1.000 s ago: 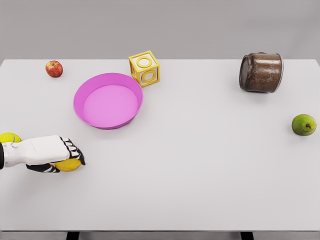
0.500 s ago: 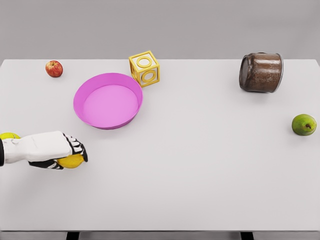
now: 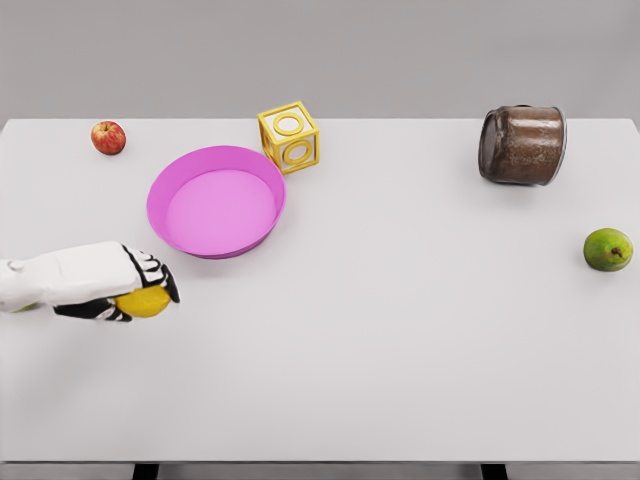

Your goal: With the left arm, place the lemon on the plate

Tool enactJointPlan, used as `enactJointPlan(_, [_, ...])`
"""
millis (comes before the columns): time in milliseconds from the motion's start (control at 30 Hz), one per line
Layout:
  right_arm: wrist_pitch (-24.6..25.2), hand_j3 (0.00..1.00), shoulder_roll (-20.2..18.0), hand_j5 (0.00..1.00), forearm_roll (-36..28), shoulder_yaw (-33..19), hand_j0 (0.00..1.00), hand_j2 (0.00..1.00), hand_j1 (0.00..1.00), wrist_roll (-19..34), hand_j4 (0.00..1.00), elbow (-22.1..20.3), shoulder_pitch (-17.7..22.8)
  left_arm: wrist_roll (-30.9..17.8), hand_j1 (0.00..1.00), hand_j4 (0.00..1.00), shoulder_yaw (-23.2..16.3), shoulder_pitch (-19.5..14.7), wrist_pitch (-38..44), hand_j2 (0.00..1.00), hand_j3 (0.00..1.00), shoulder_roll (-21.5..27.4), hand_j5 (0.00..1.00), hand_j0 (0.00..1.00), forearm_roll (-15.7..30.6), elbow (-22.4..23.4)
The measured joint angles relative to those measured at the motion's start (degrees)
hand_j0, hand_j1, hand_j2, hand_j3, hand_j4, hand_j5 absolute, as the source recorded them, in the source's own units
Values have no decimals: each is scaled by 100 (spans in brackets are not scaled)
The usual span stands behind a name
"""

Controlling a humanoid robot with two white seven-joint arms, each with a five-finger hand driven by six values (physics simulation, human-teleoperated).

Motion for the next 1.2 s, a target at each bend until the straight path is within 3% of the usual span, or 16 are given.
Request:
enactJointPlan(433, [0, 100, 0, 100, 0, 0, 100, 100, 100, 0, 100, 1, 0, -1, 46, 46, 149, -510, 1, 46, 46, -193, 46, 46, 60, 138])
enactJointPlan(733, [0, 100, 0, 100, 0, 0, 100, 100, 100, 0, 100, 3, 0, -1, 46, 46, 140, -782, 2, 46, 46, -624, 46, 46, 45, 295])
enactJointPlan(1200, [0, 100, 0, 100, 0, 0, 100, 100, 100, 0, 100, 2, 0, -1, 47, 47, 84, -1398, 1, 47, 47, -1484, 47, 47, -7, 948])
